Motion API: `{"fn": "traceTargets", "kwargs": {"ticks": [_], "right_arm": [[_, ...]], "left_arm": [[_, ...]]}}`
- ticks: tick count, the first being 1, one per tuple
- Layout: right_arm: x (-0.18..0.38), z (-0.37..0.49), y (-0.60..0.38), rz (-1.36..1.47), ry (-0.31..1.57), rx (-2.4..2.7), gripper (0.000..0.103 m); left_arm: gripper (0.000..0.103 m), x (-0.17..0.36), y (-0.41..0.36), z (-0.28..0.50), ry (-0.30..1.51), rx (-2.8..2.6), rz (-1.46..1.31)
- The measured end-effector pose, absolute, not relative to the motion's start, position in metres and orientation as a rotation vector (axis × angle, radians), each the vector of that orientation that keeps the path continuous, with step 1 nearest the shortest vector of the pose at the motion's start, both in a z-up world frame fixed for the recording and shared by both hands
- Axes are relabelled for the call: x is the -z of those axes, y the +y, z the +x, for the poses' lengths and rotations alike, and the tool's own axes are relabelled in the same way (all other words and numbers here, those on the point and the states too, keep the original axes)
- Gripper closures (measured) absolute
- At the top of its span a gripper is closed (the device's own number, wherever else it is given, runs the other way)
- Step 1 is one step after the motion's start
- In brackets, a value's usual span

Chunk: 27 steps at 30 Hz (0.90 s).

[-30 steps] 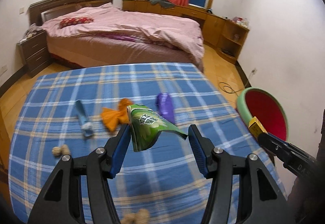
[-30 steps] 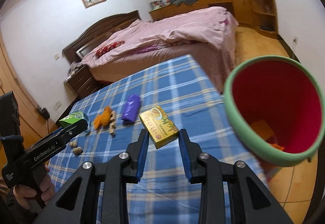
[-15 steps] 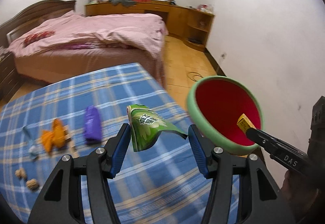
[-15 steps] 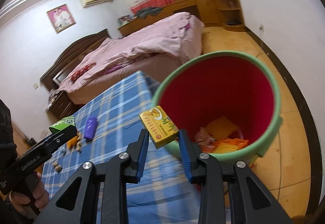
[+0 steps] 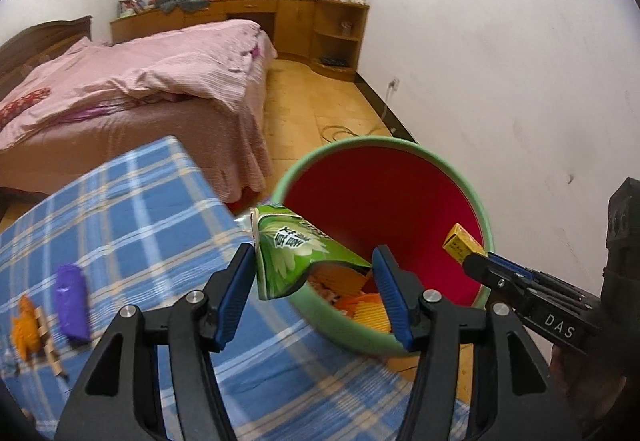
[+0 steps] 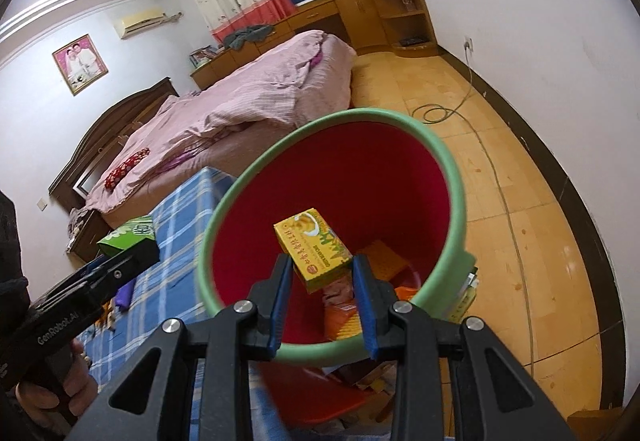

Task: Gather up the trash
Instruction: 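Carry the green bag and yellow box over the red bin and release both, then move the left tool to the blue plastic piece and grasp it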

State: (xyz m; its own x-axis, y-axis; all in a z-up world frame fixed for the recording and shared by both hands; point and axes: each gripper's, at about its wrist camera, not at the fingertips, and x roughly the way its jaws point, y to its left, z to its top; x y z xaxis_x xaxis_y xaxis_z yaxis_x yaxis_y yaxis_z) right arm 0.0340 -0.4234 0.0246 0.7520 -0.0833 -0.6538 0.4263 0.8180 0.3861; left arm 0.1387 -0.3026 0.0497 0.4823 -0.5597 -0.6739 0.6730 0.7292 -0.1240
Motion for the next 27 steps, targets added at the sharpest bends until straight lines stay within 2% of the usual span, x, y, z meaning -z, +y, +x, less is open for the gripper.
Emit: {"fn": "traceTargets", "kwargs": {"ticks": [4,6,9,27], "right_arm": [[-0.019,0.034,-0.435,0.574,0.667,0.3,0.068],[-0.017,0.035,-0.44,0.586,0.669,0.303,0.068],[-0.015,0.034,-0.444,0.604,0.667,0.298,0.057],[-0.029,0.029,-0.426,0.586,0.649,0.253,0.053]], "left_arm": [[0.04,-0.042,-0.319,0.144,0.778,0.787,0.169],[0.033,-0.04,-0.324,0.143,0.769,0.788,0.177],[0.033,-0.038,-0.328,0.142,0.754,0.781,0.188],[0.033,-0.052,-0.278,0.138,0.758,0.713,0.13]]}}
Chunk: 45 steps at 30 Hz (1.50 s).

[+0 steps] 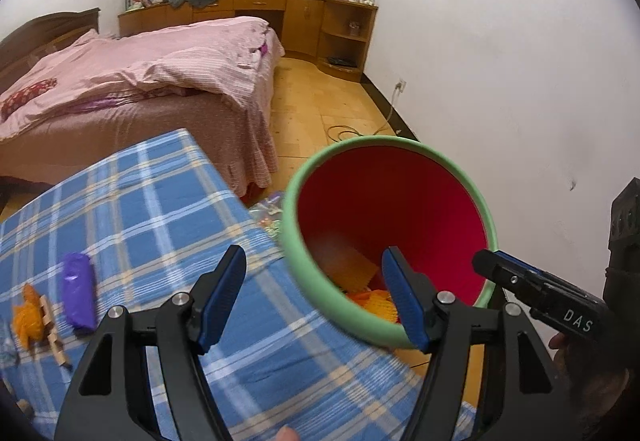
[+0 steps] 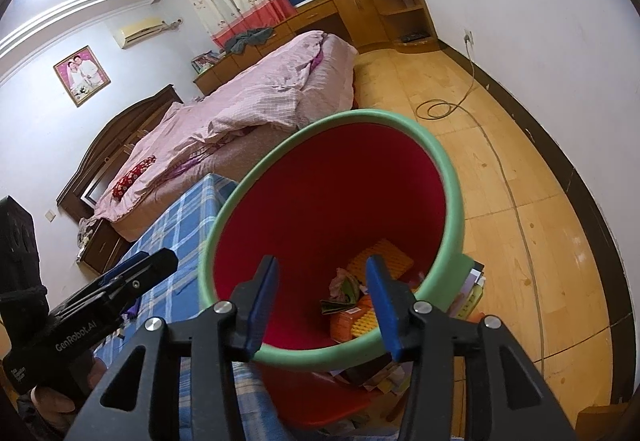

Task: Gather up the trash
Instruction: 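Move the left tool to the blue plastic piece and grasp it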

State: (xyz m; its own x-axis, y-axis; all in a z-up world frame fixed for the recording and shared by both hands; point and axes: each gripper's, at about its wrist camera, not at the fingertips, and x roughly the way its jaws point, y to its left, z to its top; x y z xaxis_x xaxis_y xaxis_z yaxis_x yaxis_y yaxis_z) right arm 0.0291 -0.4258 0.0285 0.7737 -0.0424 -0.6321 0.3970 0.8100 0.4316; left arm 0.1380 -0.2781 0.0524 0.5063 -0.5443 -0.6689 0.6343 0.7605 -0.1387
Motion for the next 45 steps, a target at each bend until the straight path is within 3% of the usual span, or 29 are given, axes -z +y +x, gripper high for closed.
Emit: {"fn": "traceTargets", "kwargs": {"ticks": [24,45], "right_arm": [[-0.044,0.066,-0.335,0.485,0.704,0.108,0.05],[-0.039,0.128,-0.251,0.389,0.792,-0.016,0.049]], "left_arm": [[0.033,-0.057,-0.112,0.17,0.756,0.364,-0.009],[0.033,-0.016,-0.003,0.208,0.825,0.088,-0.069]]}}
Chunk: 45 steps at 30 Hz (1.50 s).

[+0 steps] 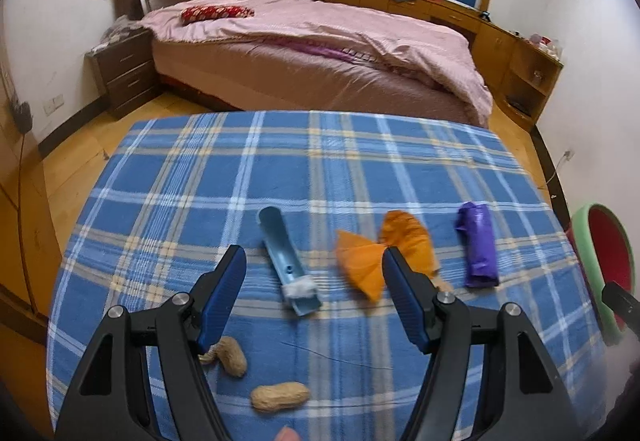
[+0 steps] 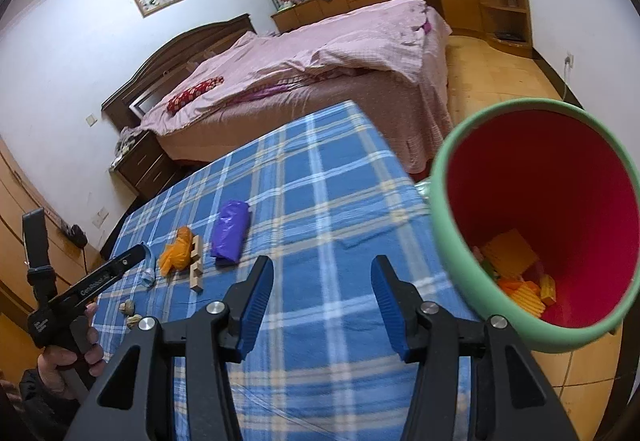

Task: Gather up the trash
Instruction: 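Move the left tool to the blue plastic piece and grasp it, then grasp the purple plastic bag with the right tool while the left tool holds the blue piece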

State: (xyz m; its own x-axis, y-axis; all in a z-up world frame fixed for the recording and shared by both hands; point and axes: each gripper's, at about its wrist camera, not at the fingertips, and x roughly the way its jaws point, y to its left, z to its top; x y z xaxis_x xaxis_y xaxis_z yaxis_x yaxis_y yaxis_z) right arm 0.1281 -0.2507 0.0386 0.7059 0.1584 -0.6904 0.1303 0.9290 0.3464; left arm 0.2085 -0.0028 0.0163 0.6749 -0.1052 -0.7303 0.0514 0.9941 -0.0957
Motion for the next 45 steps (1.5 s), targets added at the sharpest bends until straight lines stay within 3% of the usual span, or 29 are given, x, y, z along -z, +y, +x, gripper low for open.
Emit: {"fn": "traceTargets", "kwargs": {"ticks": [7,24,29,37,45], "right_arm": [[-0.033,0.157,-0.221,0.347,0.833,-0.06,0.049],[-0.005,0.223,-0.16,0.232,0.924,-0.14,0.049],[0.001,0.231,-0.154,0.22,0.939,-0.142,0.049],[0.004,0.232,-0.144,0.164,0.927,-0.135,0.073],[-0.007,0.215,-0.16,0.21,0.904,-0.134,0.078]], "left_arm": [[0.034,0.001,0.005,0.214,0.858,0.059,-0.09],[0.074,0.013,0.011,0.221,0.881,0.067,-0.12],[0.081,0.014,0.009,0.222,0.877,0.082,-0.117],[0.085,0.013,0.012,0.22,0.878,0.123,-0.156],[0.085,-0.004,0.002,0.205,0.842,0.169,-0.157]]}}
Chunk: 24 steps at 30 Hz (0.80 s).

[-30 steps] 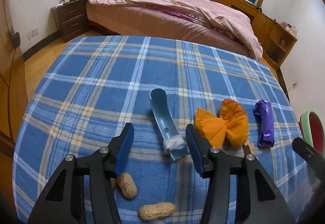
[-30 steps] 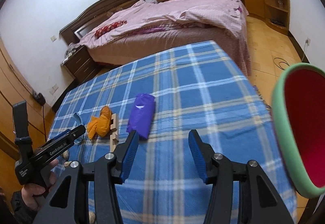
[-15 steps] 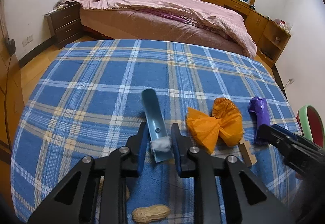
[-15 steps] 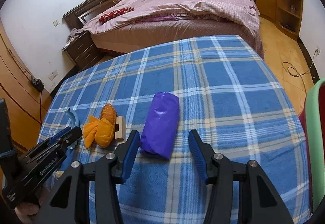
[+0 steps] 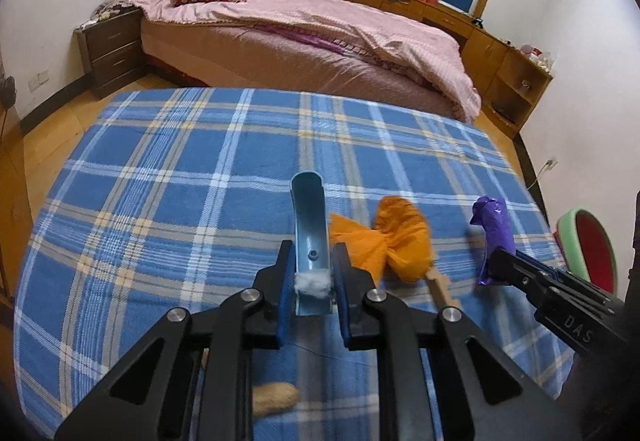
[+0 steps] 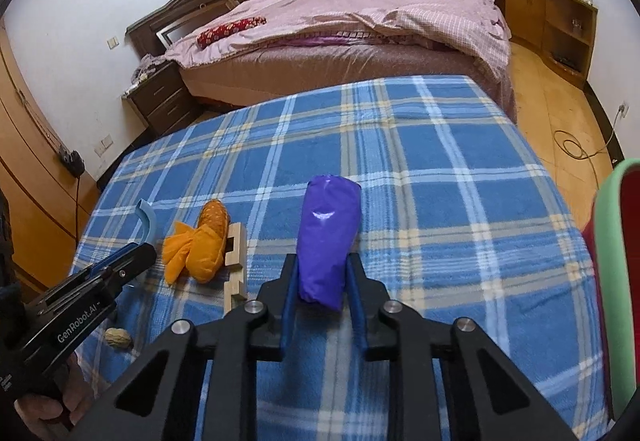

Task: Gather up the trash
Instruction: 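Grasp the purple plastic bag with the right tool while the left tool holds the blue piece, then carry the blue piece and purple bag over the red bin and release both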

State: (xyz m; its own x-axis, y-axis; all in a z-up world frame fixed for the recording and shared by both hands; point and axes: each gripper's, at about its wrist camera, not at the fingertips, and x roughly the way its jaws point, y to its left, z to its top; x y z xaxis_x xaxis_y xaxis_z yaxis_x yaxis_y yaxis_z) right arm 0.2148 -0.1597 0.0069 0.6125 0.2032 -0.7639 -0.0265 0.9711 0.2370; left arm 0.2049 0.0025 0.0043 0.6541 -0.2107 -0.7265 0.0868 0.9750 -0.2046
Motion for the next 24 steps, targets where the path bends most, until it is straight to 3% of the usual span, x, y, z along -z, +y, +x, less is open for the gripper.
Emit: {"fn": "traceTargets", "kwargs": {"ticks": [24], "right_arm": [[-0.06,0.084,-0.252,0.384,0.739,-0.007,0.078]], "left_arm": [[0.085,-0.074,-0.094,0.126,0.757,0.412,-0.088]]}}
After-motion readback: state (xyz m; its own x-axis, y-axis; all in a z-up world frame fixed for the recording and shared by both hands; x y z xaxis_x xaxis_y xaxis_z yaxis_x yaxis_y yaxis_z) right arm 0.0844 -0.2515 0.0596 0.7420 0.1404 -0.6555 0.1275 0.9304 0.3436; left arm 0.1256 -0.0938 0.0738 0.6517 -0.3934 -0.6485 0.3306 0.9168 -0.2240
